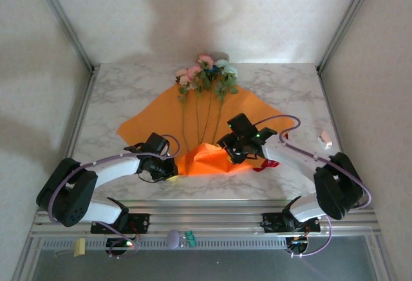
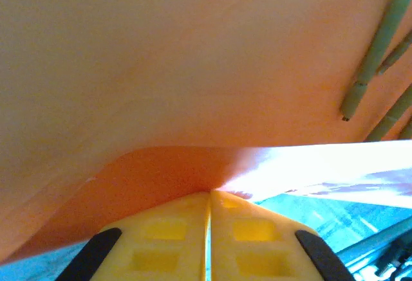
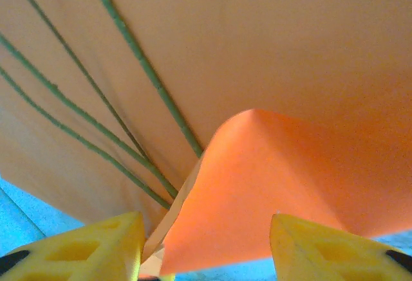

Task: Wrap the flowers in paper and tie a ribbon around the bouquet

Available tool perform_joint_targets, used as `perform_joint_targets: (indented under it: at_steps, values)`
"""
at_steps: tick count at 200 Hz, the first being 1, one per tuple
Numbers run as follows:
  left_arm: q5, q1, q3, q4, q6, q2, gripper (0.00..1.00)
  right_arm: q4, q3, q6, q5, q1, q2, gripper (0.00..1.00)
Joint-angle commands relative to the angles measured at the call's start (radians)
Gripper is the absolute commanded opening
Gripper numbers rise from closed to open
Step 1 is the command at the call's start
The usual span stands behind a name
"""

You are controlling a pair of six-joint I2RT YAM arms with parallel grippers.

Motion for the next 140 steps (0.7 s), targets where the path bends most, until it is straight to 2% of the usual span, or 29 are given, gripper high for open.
perform_joint_targets:
  at_steps: [1, 31, 45, 53, 76, 107, 117, 128, 140]
  values:
    - [-0.07, 0.024, -0.041, 0.053, -0.061, 0.017, 0.09, -0.128, -0.044, -0.209, 0.078, 0.012, -0.13, 0.54]
    - [-0.061, 0.041, -0.024, 0.063, -0.076, 0.051, 0.09, -0.102, -0.166, -0.291, 0.06, 0.017, -0.278, 0.55]
    - [-0.064, 0.042, -0.016, 0.049, -0.075, 0.063, 0.09, -0.047, -0.18, -0.357, 0.034, 0.031, -0.303, 0.49]
    - [-0.063, 0.043, -0.015, 0.043, -0.077, 0.066, 0.08, -0.006, -0.18, -0.385, 0.01, 0.071, -0.292, 0.45]
    - [-0.06, 0.043, -0.017, 0.032, -0.081, 0.065, 0.07, 0.124, -0.134, -0.441, -0.081, 0.156, -0.151, 0.33]
    - [-0.061, 0.043, -0.025, 0.022, -0.089, 0.054, 0.07, 0.136, 0.038, -0.482, -0.097, 0.272, 0.089, 0.23]
    - [-0.058, 0.043, -0.03, 0.024, -0.091, 0.056, 0.06, 0.116, 0.064, -0.468, -0.049, 0.285, 0.108, 0.24]
    - [-0.058, 0.044, -0.032, 0.024, -0.091, 0.059, 0.06, 0.076, 0.072, -0.449, 0.017, 0.287, 0.097, 0.34]
    - [-0.054, 0.045, -0.032, 0.024, -0.091, 0.063, 0.06, 0.022, 0.072, -0.445, 0.1, 0.286, 0.053, 0.4]
